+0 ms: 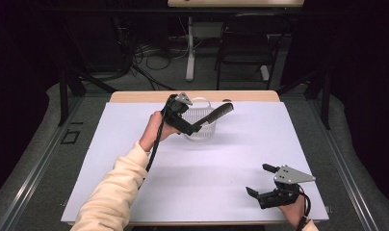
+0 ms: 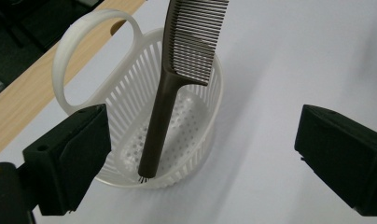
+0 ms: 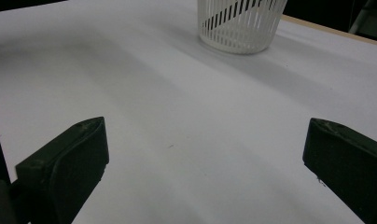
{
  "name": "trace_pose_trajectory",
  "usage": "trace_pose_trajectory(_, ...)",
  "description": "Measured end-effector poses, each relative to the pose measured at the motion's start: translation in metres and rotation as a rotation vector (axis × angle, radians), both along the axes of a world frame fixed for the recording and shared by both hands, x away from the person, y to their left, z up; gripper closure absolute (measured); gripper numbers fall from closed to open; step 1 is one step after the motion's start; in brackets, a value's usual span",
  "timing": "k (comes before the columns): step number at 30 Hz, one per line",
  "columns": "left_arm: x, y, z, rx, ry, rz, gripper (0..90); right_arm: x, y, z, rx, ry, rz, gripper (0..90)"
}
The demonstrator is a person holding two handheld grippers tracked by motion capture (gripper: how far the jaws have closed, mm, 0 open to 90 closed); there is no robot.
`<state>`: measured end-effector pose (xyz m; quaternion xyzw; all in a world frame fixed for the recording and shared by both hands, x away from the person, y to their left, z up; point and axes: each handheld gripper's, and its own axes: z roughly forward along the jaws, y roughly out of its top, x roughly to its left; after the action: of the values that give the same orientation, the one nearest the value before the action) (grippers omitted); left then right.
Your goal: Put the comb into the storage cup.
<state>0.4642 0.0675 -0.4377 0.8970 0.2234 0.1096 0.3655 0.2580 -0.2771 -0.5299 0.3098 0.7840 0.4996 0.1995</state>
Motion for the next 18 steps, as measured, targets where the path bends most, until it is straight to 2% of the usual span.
trace_pose_trajectory(8, -0.011, 0.008, 0.001, 0.046, 0.005, 0.001, 0.3, 0.000, 0.000, 0.000, 0.001, 0.002, -0.001, 0.0)
trace_pose_trajectory(18, -0.022, 0.027, -0.001, 0.045, 0.018, 0.033, 0.0, 0.000, 0.000, 0.000, 0.001, 0.002, -0.004, 0.0)
